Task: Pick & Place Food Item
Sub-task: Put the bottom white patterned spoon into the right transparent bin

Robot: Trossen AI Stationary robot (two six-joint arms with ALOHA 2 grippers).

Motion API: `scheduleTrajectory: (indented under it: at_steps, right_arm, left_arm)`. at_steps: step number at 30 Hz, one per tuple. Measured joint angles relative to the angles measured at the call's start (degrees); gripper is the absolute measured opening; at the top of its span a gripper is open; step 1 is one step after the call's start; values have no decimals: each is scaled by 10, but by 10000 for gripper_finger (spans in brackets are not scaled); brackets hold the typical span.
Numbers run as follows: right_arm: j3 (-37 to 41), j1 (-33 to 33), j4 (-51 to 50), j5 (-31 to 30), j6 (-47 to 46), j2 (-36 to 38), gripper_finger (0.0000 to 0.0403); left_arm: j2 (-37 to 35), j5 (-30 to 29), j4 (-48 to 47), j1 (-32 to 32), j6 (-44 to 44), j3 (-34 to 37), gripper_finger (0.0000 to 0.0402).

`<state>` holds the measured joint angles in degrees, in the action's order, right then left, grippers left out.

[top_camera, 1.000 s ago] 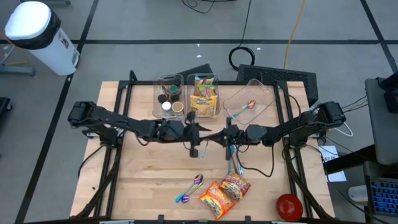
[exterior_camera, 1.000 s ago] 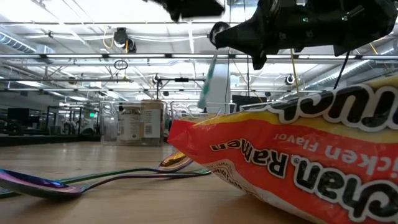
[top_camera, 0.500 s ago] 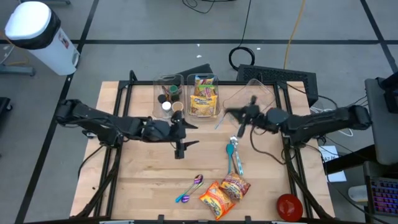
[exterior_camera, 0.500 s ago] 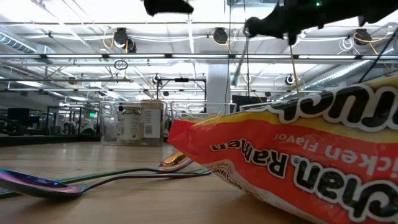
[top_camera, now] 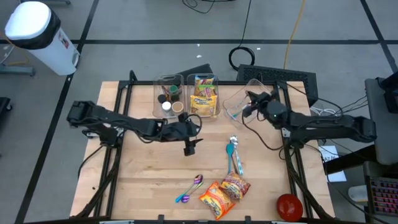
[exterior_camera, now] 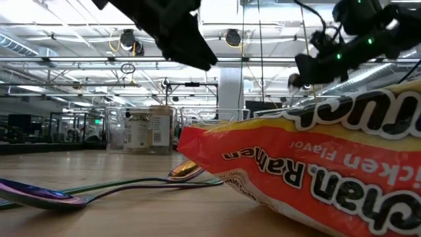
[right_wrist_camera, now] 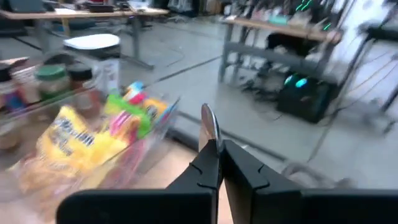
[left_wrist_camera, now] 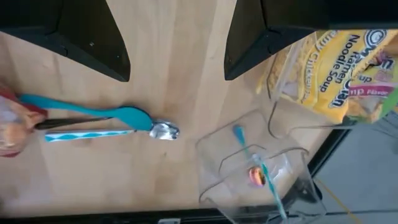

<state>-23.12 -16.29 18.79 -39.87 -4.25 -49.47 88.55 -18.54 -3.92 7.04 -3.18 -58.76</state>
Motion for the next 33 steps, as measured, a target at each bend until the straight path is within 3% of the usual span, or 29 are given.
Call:
scheduleTrajectory:
  at_steps: [6, 12, 19, 23, 33]
  right_arm:
    - [75, -22, 130, 69, -74, -50, 0]
    - [96, -25, 209, 69, -79, -112, 2]
    - [97, -40, 226, 70, -70, -142, 27]
    - [98, -48, 221, 70, -58, -141, 68]
    - [65, -48, 176, 69, -4, -135, 213]
  left_arm:
    - [27, 4, 15, -14, -4, 0, 269]
    - [30, 5, 21, -22, -14, 0, 269]
    - [30, 5, 29, -22, -14, 0, 269]
    - [30, 6, 29, -22, -14, 0, 269]
    - [30, 6, 29, -22, -15, 0, 269]
